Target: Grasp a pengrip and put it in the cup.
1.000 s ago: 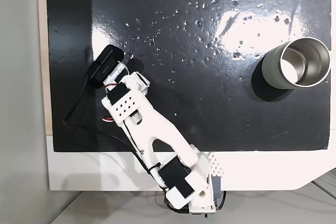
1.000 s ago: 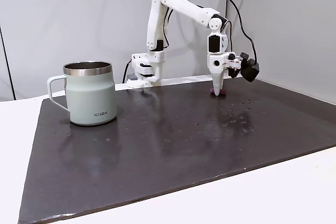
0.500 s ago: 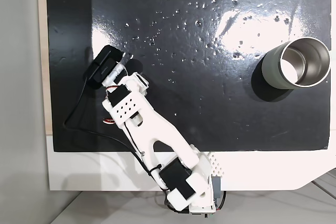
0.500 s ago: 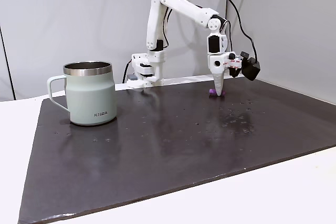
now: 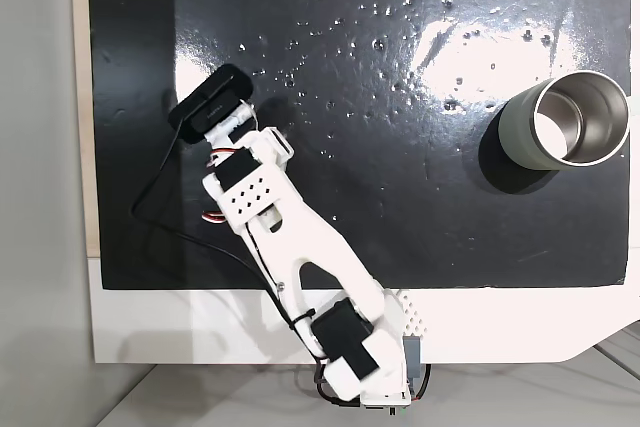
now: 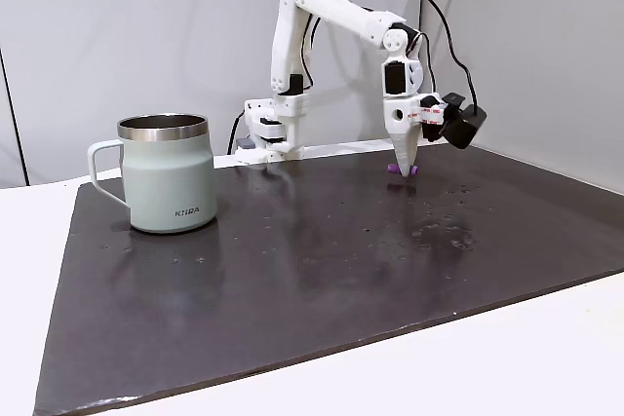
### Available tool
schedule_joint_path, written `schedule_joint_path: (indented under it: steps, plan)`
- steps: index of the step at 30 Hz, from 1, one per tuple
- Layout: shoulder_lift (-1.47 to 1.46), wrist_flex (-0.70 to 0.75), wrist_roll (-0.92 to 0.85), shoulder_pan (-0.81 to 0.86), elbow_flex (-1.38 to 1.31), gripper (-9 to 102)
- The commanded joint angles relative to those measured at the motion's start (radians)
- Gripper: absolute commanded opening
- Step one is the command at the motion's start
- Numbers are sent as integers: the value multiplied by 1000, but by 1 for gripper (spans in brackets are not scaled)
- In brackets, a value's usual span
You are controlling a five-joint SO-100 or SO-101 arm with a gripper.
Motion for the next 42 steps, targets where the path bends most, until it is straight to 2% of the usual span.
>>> schedule_joint_path:
  steps: [1,14,22,27,34,42]
  plan:
    - [149,29,15,83,-60,0]
    - [505,227,15,468,-80,0]
    - [643,333,-11,764,-129,0]
    - [729,333,-43,950,-135,0]
    - [788,313,-28,1123,-135,0]
    - [776,138,74,1213,-117,0]
